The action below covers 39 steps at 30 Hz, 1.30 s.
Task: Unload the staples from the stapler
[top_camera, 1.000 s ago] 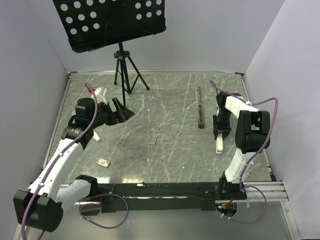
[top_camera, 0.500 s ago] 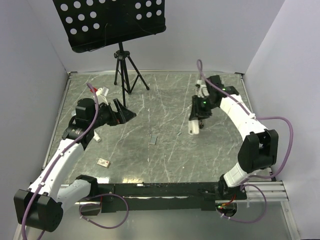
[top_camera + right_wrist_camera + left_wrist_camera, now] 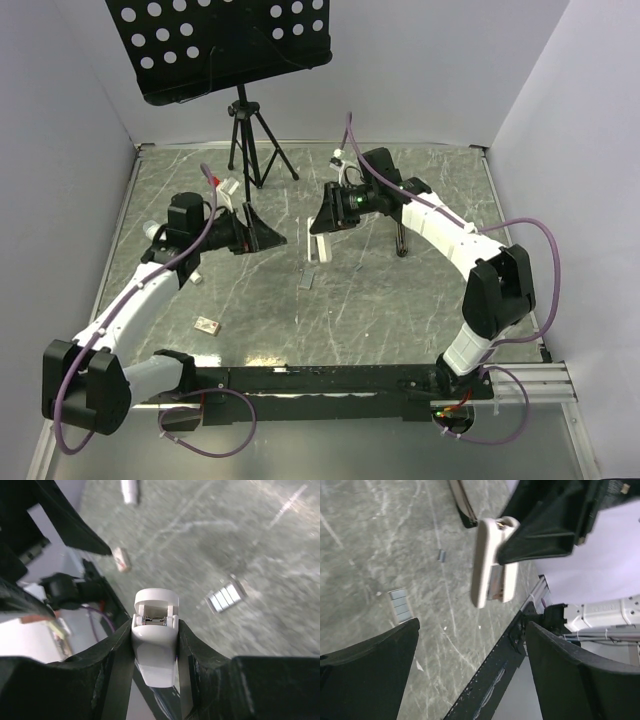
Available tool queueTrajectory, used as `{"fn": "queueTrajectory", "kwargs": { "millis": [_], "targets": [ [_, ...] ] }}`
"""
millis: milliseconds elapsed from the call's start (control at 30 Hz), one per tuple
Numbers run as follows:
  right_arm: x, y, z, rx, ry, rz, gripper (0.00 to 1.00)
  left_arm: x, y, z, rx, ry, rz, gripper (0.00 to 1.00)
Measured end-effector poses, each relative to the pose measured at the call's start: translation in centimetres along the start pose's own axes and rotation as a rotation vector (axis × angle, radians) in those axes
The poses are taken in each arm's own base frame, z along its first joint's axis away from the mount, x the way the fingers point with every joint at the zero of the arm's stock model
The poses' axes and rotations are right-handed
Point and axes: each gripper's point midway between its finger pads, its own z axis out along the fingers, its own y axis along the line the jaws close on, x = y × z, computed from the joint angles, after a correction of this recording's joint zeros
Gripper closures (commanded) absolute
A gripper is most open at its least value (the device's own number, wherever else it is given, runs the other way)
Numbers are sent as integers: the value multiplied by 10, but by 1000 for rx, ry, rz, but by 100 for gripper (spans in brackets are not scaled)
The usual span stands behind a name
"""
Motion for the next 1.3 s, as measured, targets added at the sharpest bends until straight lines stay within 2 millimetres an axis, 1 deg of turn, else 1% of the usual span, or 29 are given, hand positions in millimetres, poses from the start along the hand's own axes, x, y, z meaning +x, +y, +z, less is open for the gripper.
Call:
{"fn": "queueTrajectory", "kwargs": {
  "millis": [67, 100, 167, 200, 300, 367, 433, 500, 567, 733, 767, 900, 1067, 1167, 1300],
  "targets": [
    [-3, 4, 2, -25, -13, 23, 100, 2, -6, 2, 22, 7, 15, 13],
    [-5, 6, 3, -34, -21, 28, 100, 4, -7, 4, 26, 16, 16, 17],
    [-10, 12, 5, -51, -39, 39, 100, 6, -8, 9, 29, 33, 13, 22],
    [-12, 15, 6, -59, -47, 41, 100, 7, -8, 12, 27, 41, 10, 25],
    [-17, 24, 9, -84, -69, 46, 100, 6, -2, 25, -7, 73, -3, 31],
    [-18, 29, 12, -93, -75, 50, 100, 2, 0, 32, -29, 82, 2, 32],
    [-18, 32, 14, -97, -75, 52, 100, -2, 1, 37, -52, 83, 14, 36],
    [-17, 35, 16, -94, -75, 56, 100, -6, 1, 39, -77, 75, 37, 40],
    [-16, 37, 20, -84, -81, 55, 100, -11, 1, 41, -101, 62, 68, 41],
    [-19, 35, 25, -44, -105, 65, 100, -12, 9, 41, -147, 55, 106, 46],
    [-19, 34, 25, -37, -107, 67, 100, -13, 10, 41, -152, 51, 112, 48],
    [-20, 33, 27, -15, -116, 75, 100, -16, 16, 40, -189, 34, 134, 50],
    [-20, 37, 28, -7, -120, 86, 100, -17, 14, 36, -197, 25, 158, 51],
    [-25, 41, 28, -10, -129, 83, 100, -17, 13, 35, -196, 23, 166, 51],
    [-27, 41, 30, -1, -136, 97, 100, -18, 15, 35, -206, 21, 169, 51]
  ]
}}
